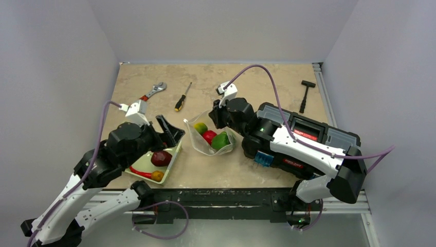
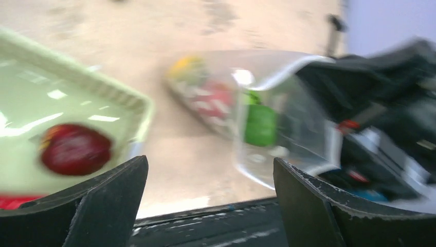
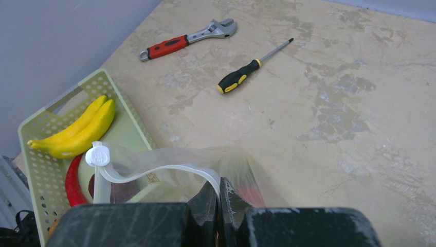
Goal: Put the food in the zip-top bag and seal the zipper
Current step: Place the fake vegetable in the zipper food storage bag, then pick up the fake fruit from the bin.
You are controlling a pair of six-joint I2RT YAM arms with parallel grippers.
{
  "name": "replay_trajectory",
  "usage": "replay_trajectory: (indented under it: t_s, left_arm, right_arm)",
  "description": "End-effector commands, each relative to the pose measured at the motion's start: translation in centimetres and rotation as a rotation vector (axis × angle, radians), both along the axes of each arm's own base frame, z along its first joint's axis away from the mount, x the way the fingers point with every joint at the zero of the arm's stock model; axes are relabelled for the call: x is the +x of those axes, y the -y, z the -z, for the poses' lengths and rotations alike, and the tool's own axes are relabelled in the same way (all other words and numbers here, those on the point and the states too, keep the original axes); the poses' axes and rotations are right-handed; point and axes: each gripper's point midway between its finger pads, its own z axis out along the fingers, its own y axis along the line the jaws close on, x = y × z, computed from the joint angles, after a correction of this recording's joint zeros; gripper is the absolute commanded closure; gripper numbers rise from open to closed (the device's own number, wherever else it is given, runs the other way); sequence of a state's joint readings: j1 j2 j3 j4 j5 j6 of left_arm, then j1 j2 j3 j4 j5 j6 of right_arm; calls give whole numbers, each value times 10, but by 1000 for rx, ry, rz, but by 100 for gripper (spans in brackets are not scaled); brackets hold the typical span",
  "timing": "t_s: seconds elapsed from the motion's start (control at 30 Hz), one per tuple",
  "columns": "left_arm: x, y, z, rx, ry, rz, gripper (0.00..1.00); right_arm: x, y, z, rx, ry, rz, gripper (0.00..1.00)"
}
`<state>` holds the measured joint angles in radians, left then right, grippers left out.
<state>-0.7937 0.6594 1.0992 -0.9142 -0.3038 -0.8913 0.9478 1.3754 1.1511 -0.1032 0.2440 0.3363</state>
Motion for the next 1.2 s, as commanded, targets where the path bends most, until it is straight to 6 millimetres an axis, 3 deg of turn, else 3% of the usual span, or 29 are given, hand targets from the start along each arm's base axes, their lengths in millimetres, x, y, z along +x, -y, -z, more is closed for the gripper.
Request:
replay_trajectory:
  t_s: [0.0, 0.1, 0.33, 0.5, 0.73, 0.93, 1.17]
  left_arm:
    - [-12, -90, 58, 301, -205, -406, 8]
    - [-18, -103, 80, 372, -287, -506, 4]
    - [-8, -103, 133, 522, -416, -559, 1]
    - [6, -89, 171, 442, -532, -551, 0]
    - [26, -78, 198, 347, -571, -586, 4]
    - [15, -90, 224, 354, -652, -737, 9]
    - [15, -80, 255, 333, -711, -727, 12]
  right_arm:
    - [3, -2, -31, 79, 61, 6, 100]
    - [3, -1, -31, 75, 62, 9, 100]
    - [3, 0, -26, 64, 54, 9, 100]
    - [3, 4, -29, 59, 60, 17, 100]
    - [3, 5, -28, 51, 60, 22, 100]
    - [3, 5, -27, 50, 58, 23, 100]
    - [3, 2, -22, 45, 47, 15, 100]
